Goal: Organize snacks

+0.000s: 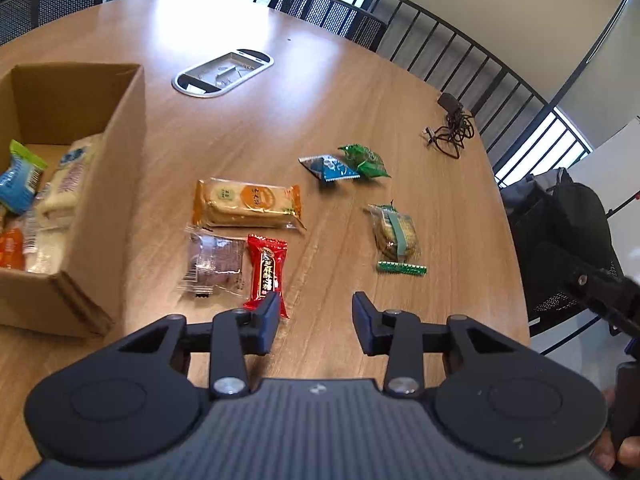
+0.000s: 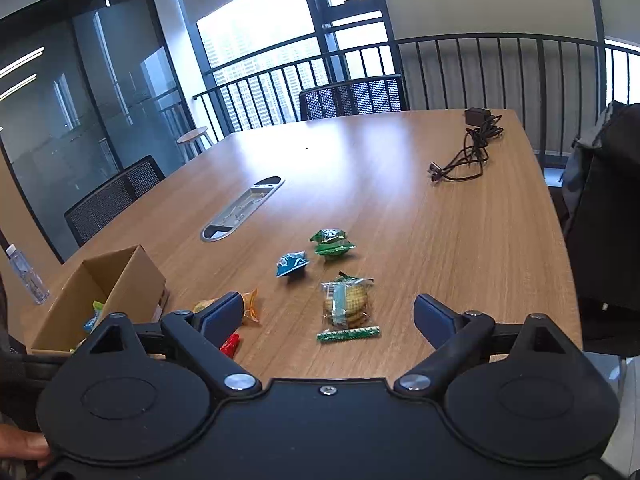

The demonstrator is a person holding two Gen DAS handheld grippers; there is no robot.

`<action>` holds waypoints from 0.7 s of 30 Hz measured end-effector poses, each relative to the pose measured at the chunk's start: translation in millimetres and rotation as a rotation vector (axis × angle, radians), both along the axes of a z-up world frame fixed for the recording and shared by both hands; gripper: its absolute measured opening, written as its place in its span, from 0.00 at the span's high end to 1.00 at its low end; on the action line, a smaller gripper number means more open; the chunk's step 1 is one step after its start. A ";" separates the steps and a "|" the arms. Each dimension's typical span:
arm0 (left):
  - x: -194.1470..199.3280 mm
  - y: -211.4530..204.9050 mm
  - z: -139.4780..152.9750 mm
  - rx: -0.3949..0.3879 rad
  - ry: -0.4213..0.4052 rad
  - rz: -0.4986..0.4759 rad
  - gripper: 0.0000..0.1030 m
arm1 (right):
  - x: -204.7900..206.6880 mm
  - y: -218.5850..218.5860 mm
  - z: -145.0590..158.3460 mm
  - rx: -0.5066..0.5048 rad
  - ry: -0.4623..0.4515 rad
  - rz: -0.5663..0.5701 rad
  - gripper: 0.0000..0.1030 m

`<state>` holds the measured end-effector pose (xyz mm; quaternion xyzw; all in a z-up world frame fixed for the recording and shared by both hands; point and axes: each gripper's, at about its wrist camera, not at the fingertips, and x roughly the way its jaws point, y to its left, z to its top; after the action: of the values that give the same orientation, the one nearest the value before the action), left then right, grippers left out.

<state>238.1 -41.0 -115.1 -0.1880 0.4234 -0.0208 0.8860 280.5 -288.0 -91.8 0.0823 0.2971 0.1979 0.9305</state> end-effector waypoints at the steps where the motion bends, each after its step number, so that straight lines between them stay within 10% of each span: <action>1: 2.6 -1.2 -4.0 0.009 -0.001 -0.005 0.64 | 1.2 1.8 -2.0 -0.008 -0.016 0.015 0.12; 21: 32.7 4.6 -47.2 0.074 0.021 0.077 0.66 | 71.2 39.2 -52.4 -0.151 0.065 0.034 0.23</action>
<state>270.8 -36.4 -162.3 -0.1714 0.4256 0.0309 0.8880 351.7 -248.9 -144.2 0.0132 0.3425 0.1877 0.9205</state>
